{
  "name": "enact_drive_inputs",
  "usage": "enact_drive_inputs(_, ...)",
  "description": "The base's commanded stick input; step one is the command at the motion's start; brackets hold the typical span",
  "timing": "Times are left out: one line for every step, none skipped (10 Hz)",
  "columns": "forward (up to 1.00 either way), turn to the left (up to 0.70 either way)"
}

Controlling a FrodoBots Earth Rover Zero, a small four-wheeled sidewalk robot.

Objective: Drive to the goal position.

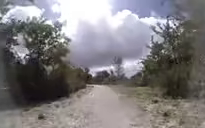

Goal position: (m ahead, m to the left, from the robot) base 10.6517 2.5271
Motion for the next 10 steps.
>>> enact_drive_inputs(0.70, 0.00)
enact_drive_inputs(0.70, 0.00)
enact_drive_inputs(0.70, 0.00)
enact_drive_inputs(0.70, 0.00)
enact_drive_inputs(0.70, 0.00)
enact_drive_inputs(0.70, 0.00)
enact_drive_inputs(0.70, 0.00)
enact_drive_inputs(0.70, 0.00)
enact_drive_inputs(0.70, 0.00)
enact_drive_inputs(0.70, 0.05)
